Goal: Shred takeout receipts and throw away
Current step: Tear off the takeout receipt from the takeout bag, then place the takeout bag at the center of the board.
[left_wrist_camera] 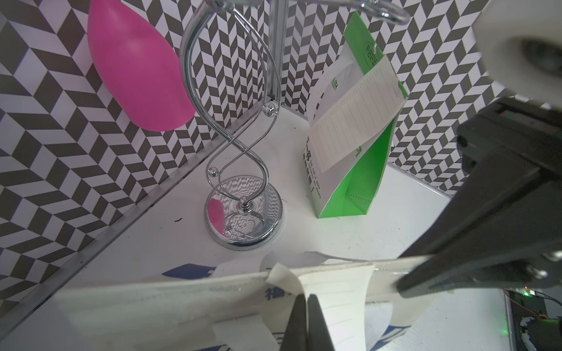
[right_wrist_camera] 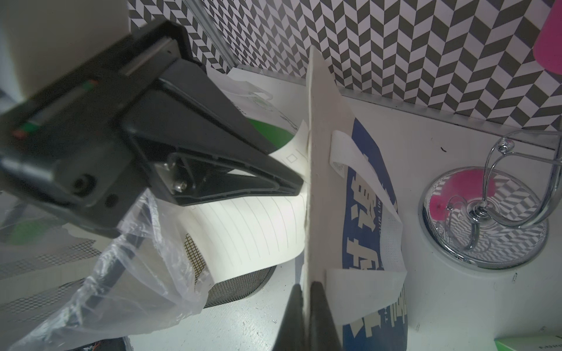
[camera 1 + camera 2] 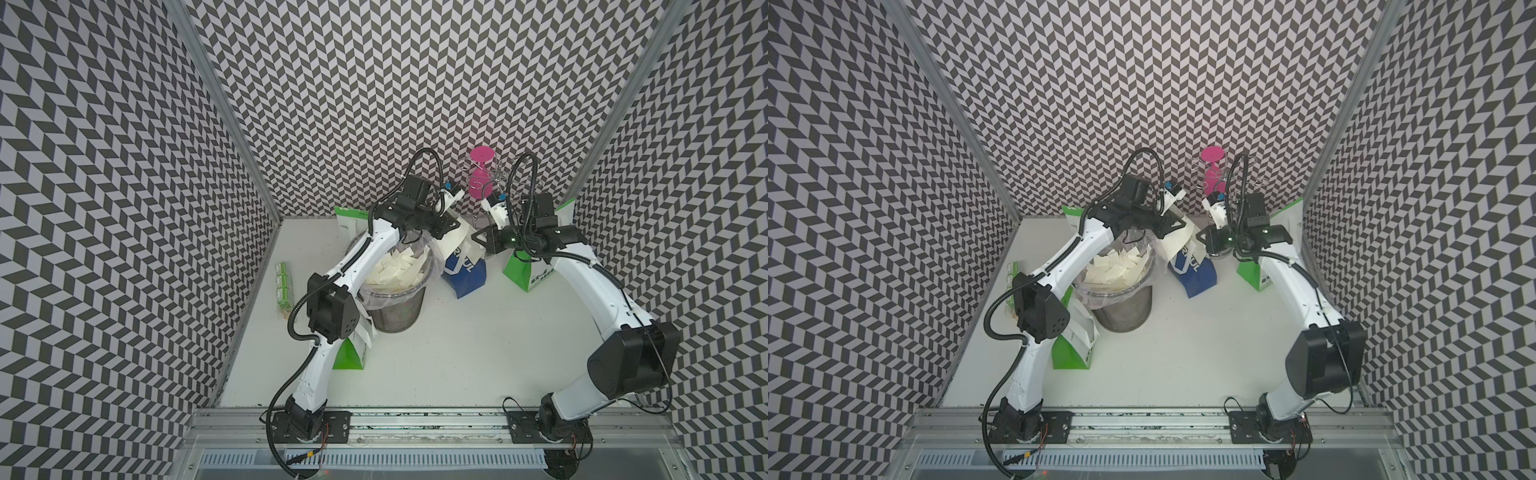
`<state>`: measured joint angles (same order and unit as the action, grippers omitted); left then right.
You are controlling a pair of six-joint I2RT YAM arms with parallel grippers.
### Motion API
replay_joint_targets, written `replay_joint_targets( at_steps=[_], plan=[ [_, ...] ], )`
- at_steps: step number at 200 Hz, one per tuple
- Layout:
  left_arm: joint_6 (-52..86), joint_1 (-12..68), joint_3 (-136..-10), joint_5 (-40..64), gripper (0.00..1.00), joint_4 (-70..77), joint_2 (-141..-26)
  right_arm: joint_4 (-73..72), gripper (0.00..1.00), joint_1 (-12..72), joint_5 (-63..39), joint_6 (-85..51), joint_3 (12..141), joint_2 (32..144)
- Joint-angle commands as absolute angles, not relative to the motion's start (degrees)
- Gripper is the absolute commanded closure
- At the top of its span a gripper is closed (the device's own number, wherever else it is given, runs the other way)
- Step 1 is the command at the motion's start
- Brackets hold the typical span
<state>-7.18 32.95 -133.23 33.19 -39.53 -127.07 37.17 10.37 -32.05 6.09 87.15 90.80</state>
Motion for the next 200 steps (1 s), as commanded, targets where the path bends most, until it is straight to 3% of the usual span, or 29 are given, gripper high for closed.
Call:
replay_joint_targets(
  at_steps=[1, 76, 117, 151, 200],
  plan=[
    [-4.16, 32.37, -135.35, 38.23, 1.0, -33.53, -124.85, 34.96, 1.0, 11.08, -29.62, 7.32, 86.78, 90.12],
    [2.96, 31.2, -133.69, 44.18, 1.0, -25.36, -123.14, 35.77, 1.0, 11.33, -27.03, 8.22, 85.44, 89.48],
    [1.8, 31.2, -133.79, 41.77, 1.0, -25.41, -121.07, 35.71, 1.0, 11.35, -26.59, 8.27, 85.58, 89.48],
    [-0.65, 31.21, -133.35, 39.91, 1.0, -26.98, -119.0, 33.48, 0.66, 11.29, -30.87, 7.58, 87.63, 87.48],
    [-3.6, 30.73, -127.84, 40.22, 1.0, -24.44, -112.33, 27.18, 0.41, 11.16, -40.71, 4.43, 91.88, 84.29]
  ],
)
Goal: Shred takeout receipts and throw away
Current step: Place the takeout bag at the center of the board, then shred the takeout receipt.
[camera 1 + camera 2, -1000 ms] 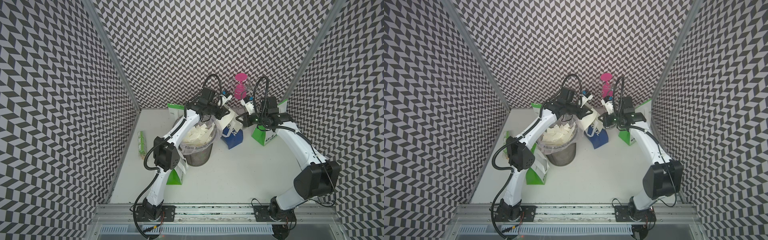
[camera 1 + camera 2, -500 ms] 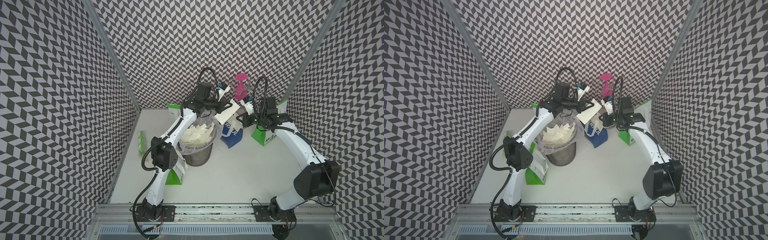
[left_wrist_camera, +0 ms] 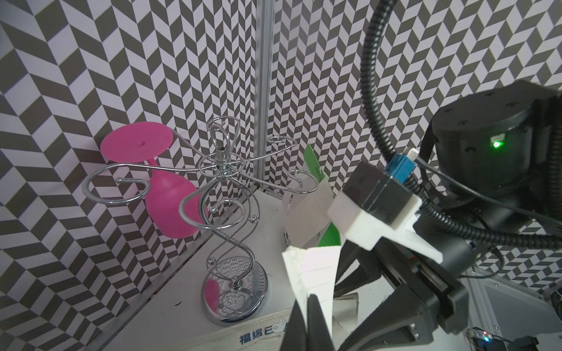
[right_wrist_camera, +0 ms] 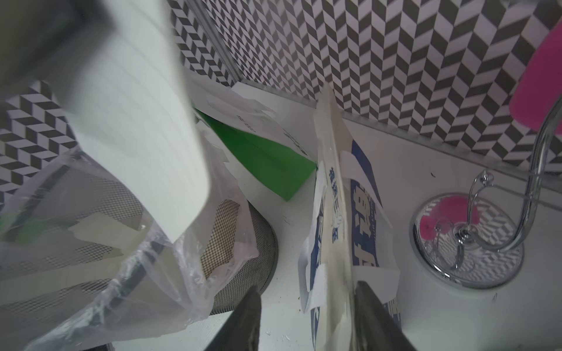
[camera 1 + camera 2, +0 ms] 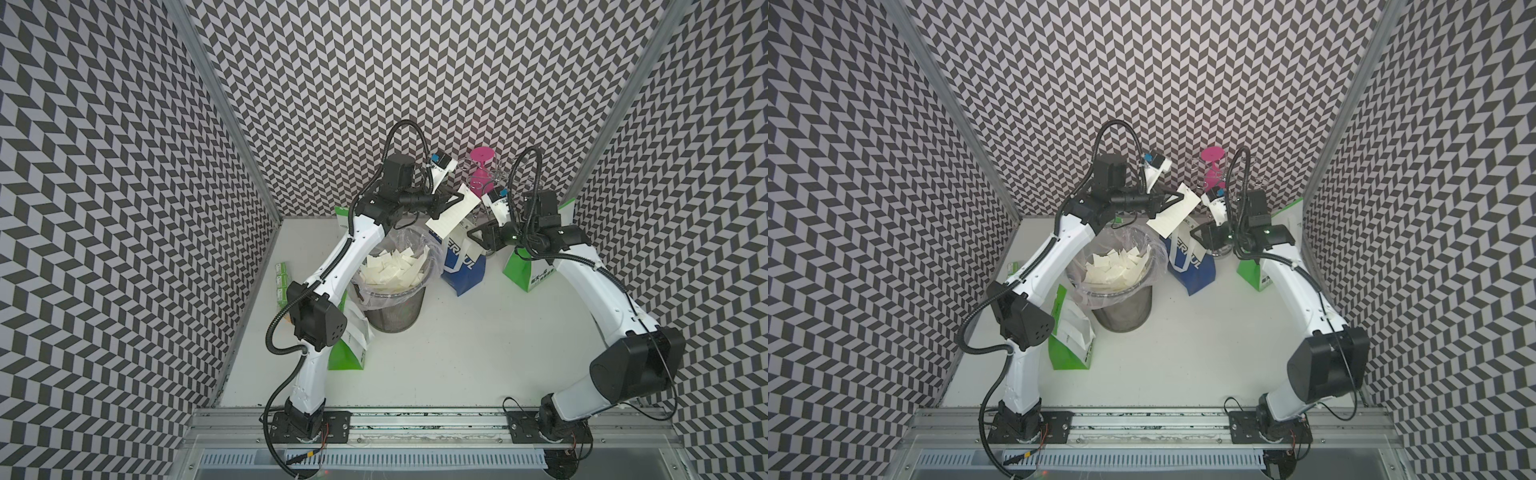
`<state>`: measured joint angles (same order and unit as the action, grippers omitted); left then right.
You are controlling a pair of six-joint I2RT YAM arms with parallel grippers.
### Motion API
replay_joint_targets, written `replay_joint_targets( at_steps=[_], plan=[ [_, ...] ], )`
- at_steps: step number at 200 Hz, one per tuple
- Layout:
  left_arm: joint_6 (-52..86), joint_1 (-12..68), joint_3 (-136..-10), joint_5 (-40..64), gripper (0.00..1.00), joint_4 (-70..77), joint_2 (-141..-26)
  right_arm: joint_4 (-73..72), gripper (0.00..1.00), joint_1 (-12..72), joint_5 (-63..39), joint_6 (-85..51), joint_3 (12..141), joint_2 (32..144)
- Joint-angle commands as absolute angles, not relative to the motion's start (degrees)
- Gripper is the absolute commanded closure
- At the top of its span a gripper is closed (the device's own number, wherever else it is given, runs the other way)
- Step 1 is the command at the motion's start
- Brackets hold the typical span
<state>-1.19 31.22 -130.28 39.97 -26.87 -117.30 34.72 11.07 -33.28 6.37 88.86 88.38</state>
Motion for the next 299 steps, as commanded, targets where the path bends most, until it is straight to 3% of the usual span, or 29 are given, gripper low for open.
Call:
replay_joint_targets(
  at_steps=[1, 49, 76, 109, 146, 172, 195, 211, 219, 266, 299],
  plan=[
    [-3.6, 30.75, -127.68, 40.33, 1.0, -24.35, -112.15, 26.95, 0.4, 11.16, -41.05, 4.28, 91.91, 84.2],
    [-5.19, 28.99, -121.9, 45.21, 1.0, -23.46, -106.09, 9.37, 0.41, 11.57, -57.13, -7.47, 90.69, 84.21],
    [-8.11, 28.14, -119.94, 46.78, 1.0, -25.48, -103.38, 4.59, 0.43, 13.45, -60.38, -10.11, 92.06, 85.8],
    [-8.54, 26.99, -117.22, 49.3, 1.0, -25.13, -100.68, 3.73, 0.55, 15.5, -60.67, -10.98, 94.79, 88.6],
    [-8.96, 26.29, -115.33, 50.43, 1.0, -25.41, -98.64, 4.66, 0.77, 16.3, -60.47, -10.9, 98.03, 91.09],
    [-9.04, 25.75, -114.55, 50.84, 1.0, -25.69, -97.96, 5.06, 0.85, 16.78, -60.17, -10.61, 99.05, 91.88],
    [-9.1, 25.71, -113.93, 51.06, 1.0, -25.58, -97.31, 12.73, 0.82, 17.22, -56.95, -5.4, 102.55, 93.66],
    [-9.12, 25.58, -113.24, 50.91, 1.0, -25.49, -96.71, 14.31, 0.62, 17.31, -55.78, -4.03, 103.01, 93.8],
    [-9.13, 25.42, -112.82, 50.72, 1.0, -25.4, -96.36, 14.34, 0.57, 17.32, -55.77, -3.67, 103.07, 93.68],
    [-9.95, 24.87, -112.45, 49.35, 1.0, -26.4, -95.54, 14.92, 0.53, 17.31, -56.75, -3.0, 103.47, 93.59],
    [-11.41, 24.79, -112.15, 45.79, 1.0, -28.11, -95.02, 9.43, 0.45, 17.31, -60.41, -5.25, 100.16, 90.87]
  ],
)
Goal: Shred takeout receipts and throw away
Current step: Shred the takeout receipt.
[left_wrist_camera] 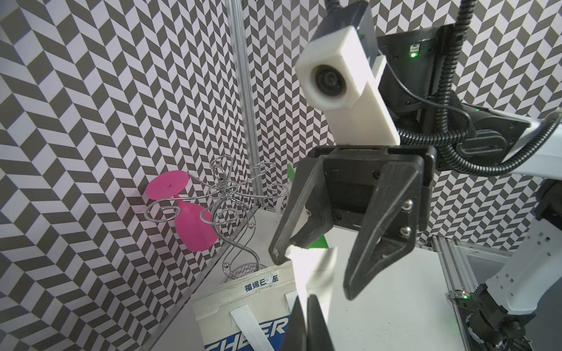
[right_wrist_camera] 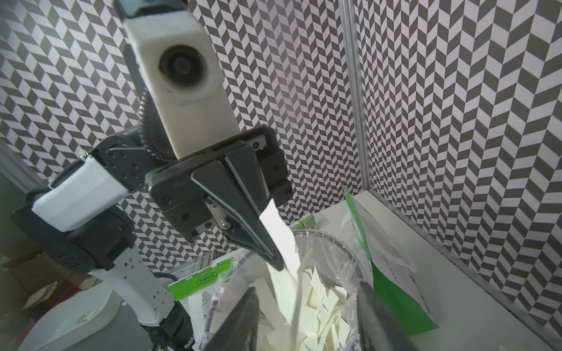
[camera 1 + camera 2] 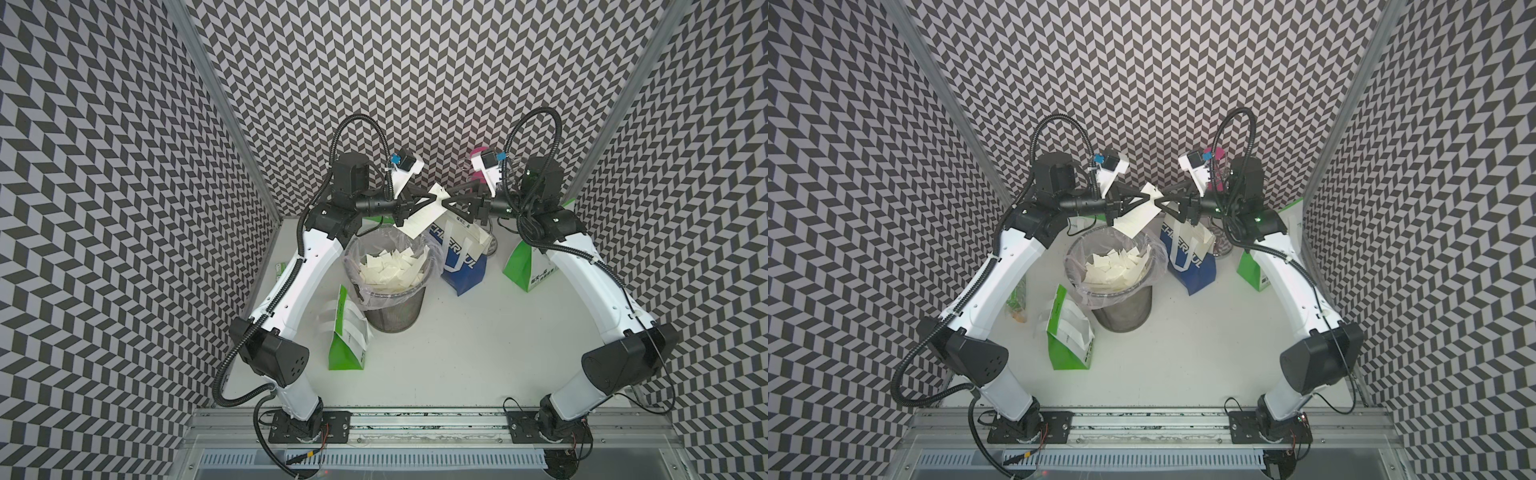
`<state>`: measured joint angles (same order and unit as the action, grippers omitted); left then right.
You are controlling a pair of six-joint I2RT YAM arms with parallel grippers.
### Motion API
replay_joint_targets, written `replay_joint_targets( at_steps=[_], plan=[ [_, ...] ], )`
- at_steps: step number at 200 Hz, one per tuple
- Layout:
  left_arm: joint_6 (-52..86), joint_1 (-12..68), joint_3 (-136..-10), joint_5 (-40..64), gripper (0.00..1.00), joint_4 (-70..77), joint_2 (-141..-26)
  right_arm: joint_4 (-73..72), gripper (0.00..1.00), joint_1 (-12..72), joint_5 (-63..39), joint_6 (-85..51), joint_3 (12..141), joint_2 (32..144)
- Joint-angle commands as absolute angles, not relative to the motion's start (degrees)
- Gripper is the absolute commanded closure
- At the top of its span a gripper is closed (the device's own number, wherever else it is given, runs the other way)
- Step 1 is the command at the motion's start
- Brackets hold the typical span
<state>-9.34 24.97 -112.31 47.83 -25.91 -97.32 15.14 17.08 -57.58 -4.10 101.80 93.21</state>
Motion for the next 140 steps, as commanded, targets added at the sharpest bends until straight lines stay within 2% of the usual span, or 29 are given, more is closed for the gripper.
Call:
replay_joint_targets(
  at_steps=[1, 16, 55, 126, 140],
  plan=[
    [-11.42, 24.79, -112.1, 45.79, 1.0, -28.12, -95.06, 9.11, 0.45, 17.31, -60.44, -5.48, 99.96, 90.74],
    [-11.02, 24.79, -111.89, 46.83, 1.0, -27.83, -94.94, 7.67, 0.45, 17.31, -59.78, -6.1, 98.74, 90.28],
    [-9.31, 24.74, -110.3, 49.1, 1.0, -24.81, -94.13, 17.42, 0.52, 18.36, -55.83, -0.46, 105.32, 94.63],
    [-8.77, 24.65, -110.04, 49.14, 1.0, -24.61, -93.98, 18.39, 0.85, 18.7, -56.03, 0.0, 106.97, 95.82],
    [-8.13, 24.61, -109.96, 48.79, 1.0, -24.37, -94.09, 18.41, 0.89, 18.72, -56.16, 0.37, 106.96, 95.55]
  ],
)
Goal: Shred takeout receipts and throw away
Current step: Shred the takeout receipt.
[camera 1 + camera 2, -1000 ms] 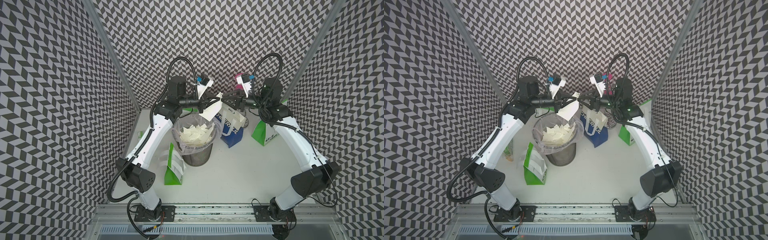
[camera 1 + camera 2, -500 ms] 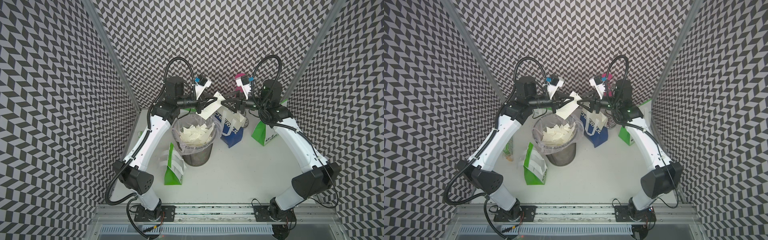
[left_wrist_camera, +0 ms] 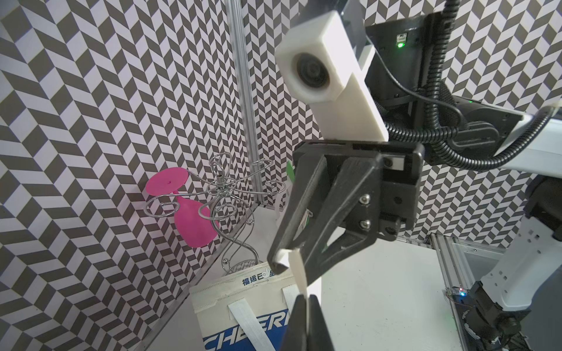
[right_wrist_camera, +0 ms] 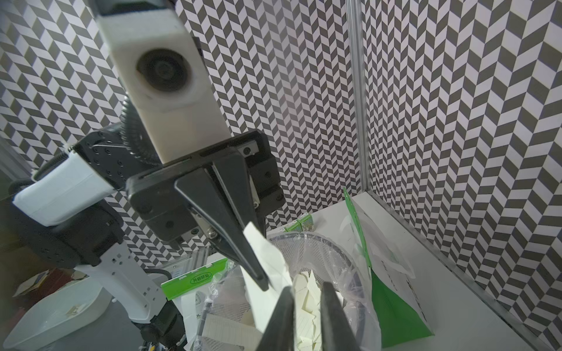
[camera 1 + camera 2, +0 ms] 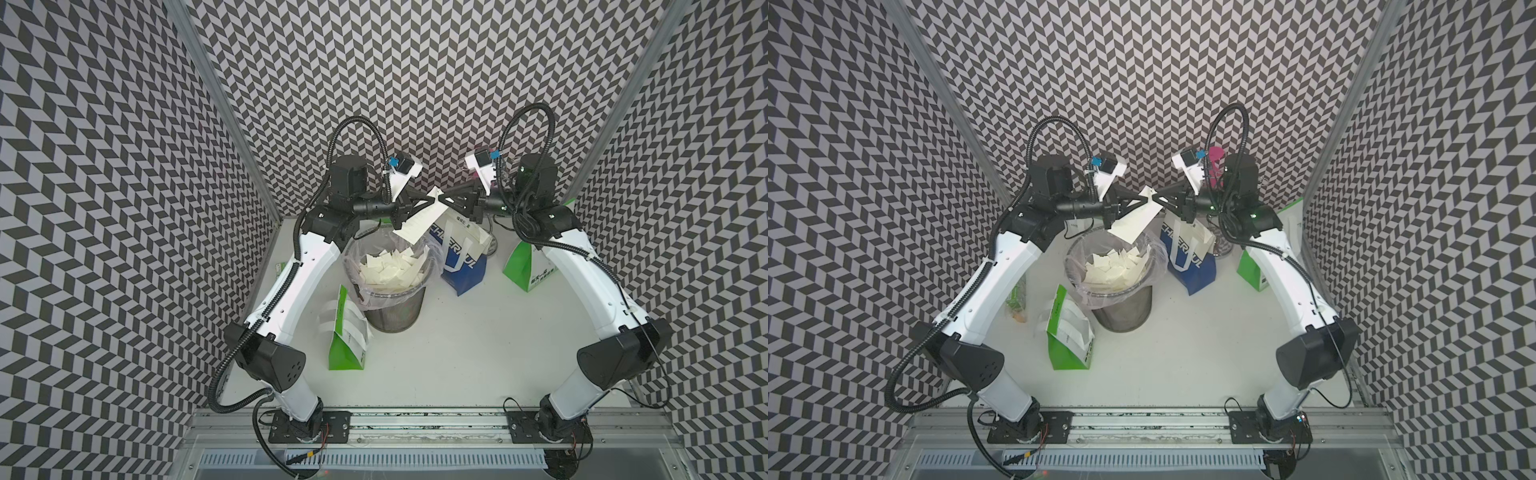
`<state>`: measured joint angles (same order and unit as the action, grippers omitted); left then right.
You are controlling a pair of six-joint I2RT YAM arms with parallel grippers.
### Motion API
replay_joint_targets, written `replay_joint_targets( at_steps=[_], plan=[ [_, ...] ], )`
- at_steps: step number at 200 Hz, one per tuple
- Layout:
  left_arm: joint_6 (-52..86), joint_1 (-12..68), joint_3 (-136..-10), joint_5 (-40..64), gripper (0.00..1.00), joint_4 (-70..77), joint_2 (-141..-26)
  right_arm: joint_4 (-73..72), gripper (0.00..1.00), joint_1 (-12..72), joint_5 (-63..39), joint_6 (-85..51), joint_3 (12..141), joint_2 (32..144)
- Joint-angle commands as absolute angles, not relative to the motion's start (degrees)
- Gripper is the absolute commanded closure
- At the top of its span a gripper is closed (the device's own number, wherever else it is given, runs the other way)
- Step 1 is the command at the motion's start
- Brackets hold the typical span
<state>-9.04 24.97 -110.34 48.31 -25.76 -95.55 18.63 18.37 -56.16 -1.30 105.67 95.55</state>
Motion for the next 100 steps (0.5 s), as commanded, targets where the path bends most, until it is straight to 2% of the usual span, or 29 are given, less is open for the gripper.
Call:
replay_joint_targets(
  at_steps=[1, 19, 42, 78, 100],
  plan=[
    [-8.11, 24.61, -110.0, 48.74, 1.0, -24.36, -94.11, 18.44, 0.89, 18.72, -56.16, 0.4, 106.96, 95.54],
    [-6.9, 24.48, -110.21, 48.16, 1.0, -24.26, -94.32, 19.2, 0.91, 18.72, -55.73, 1.51, 106.96, 95.14],
    [-5.25, 24.43, -110.39, 47.9, 1.0, -24.3, -94.7, 19.78, 1.0, 19.26, -54.98, 3.41, 107.04, 94.62],
    [-4.38, 24.39, -110.54, 45.59, 1.0, -25.46, -95.01, 19.79, 1.0, 21.02, -50.6, 8.61, 106.73, 92.46],
    [-2.77, 23.98, -111.31, 43.42, 1.0, -26.27, -95.44, 18.05, 1.0, 23.44, -42.89, 14.88, 103.62, 88.93]
  ],
)
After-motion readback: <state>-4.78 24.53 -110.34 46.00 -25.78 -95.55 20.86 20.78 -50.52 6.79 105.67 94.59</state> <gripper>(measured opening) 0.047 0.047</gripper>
